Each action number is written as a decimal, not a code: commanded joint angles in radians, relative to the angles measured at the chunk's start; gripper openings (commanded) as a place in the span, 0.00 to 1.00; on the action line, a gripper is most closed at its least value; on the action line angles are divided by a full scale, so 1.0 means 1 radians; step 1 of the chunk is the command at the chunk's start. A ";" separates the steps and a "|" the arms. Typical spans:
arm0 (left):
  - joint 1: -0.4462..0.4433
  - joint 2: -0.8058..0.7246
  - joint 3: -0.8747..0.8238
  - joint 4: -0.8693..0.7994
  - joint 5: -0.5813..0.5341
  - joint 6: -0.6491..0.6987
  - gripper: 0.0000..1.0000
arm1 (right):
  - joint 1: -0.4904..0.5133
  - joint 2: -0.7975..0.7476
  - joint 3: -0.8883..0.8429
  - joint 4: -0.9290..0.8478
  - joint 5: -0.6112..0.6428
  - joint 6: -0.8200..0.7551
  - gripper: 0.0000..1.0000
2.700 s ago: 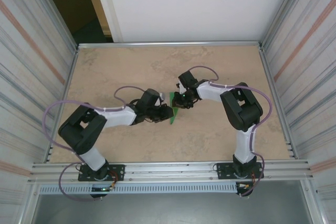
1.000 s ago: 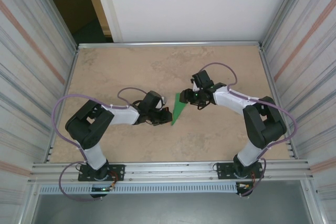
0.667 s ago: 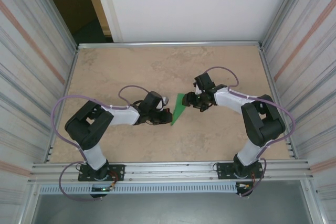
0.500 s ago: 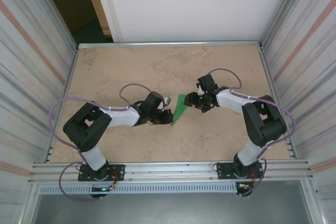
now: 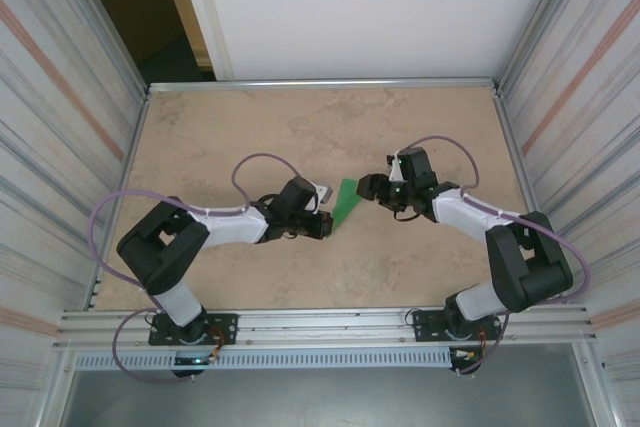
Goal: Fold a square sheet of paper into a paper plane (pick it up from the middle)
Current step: Fold the wing for the fifth time at the center of the table.
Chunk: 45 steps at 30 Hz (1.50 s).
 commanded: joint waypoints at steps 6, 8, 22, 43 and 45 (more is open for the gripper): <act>-0.012 0.037 -0.018 0.098 -0.015 0.049 0.01 | -0.005 0.072 0.030 0.087 -0.151 0.031 0.52; -0.014 0.047 -0.028 0.117 -0.009 0.046 0.01 | -0.004 0.092 0.038 0.090 -0.164 0.031 0.51; -0.021 0.077 -0.053 0.152 0.003 0.047 0.01 | 0.017 0.187 0.097 0.086 -0.214 0.012 0.50; -0.015 0.109 -0.043 0.130 0.004 0.004 0.01 | 0.141 0.099 0.103 -0.271 0.232 -0.118 0.56; -0.015 0.113 -0.041 0.127 0.004 0.002 0.01 | 0.163 0.139 0.137 -0.307 0.250 -0.137 0.57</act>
